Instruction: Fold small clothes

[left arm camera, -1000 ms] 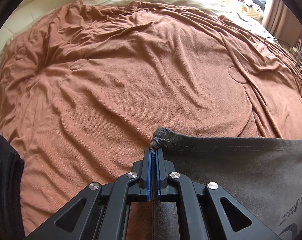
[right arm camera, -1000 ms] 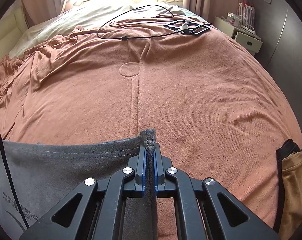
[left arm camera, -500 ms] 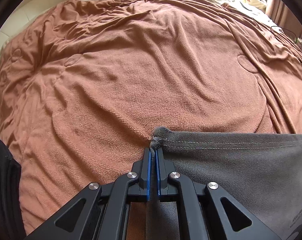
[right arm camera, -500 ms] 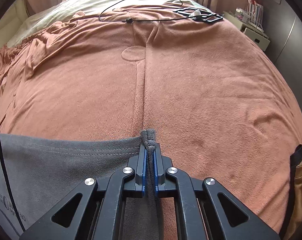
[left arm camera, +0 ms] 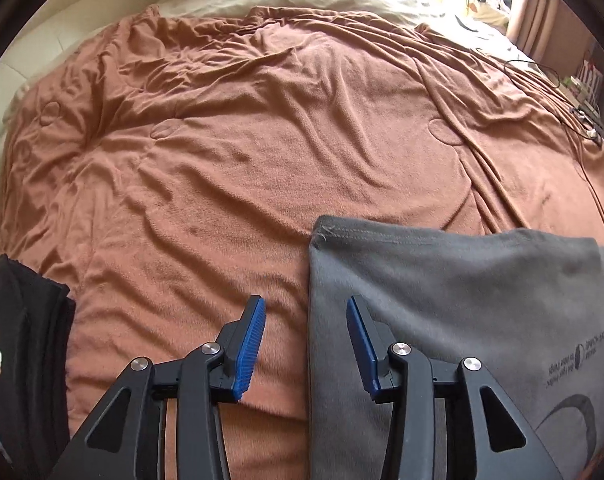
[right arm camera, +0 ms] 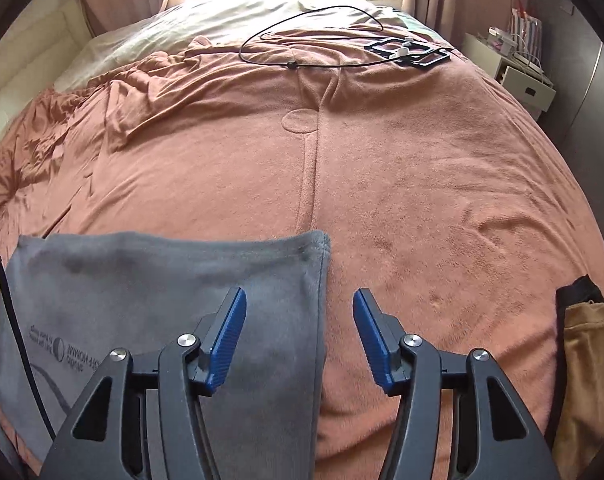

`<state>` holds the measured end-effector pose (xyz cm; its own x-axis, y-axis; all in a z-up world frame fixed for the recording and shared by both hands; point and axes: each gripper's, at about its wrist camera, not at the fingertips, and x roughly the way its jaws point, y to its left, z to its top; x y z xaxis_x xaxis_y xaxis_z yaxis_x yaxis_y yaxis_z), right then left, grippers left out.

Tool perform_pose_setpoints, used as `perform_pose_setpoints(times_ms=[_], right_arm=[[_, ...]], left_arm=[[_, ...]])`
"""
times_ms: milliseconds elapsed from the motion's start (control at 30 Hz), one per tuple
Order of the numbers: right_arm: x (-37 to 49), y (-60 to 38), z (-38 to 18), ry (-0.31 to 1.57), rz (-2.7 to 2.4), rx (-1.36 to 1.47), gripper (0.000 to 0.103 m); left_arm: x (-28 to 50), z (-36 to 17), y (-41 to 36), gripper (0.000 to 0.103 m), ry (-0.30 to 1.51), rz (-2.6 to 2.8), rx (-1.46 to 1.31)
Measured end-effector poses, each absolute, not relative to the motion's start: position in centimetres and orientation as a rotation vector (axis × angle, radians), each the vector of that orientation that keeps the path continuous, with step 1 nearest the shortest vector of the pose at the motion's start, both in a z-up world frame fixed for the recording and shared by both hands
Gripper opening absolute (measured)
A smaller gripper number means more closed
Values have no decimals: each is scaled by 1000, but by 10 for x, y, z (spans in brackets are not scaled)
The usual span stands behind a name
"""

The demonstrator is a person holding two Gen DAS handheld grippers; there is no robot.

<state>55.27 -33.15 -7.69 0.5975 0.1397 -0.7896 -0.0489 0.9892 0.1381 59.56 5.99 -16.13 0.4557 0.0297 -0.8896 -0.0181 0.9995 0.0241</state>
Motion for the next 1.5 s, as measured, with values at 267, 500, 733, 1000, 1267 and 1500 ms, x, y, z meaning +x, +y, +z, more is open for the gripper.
perform_pose_setpoints(times_ms=[267,500,733,1000,1267,1500], right_arm=[[494,-333,-66,933,138,95,53],[443,-332,-66,913,182,85,53],[398,-325,-78,909,213,64,52],[366,-319,-94,916,235,56,45],[339,-315,-122,948,214,15,45],[315,-319,-129,957,180,7,45]], left_arm=[[540,-150,56,45,1081,-19,22],[490,-152,45,44,1069,-74,13],[452,-168,36,44,1074,-105,15],[416,-190,35,44,1089,-114,40],[387,-209,50,45,1097,-91,68],[365,-213,66,47,1088,-83,38]])
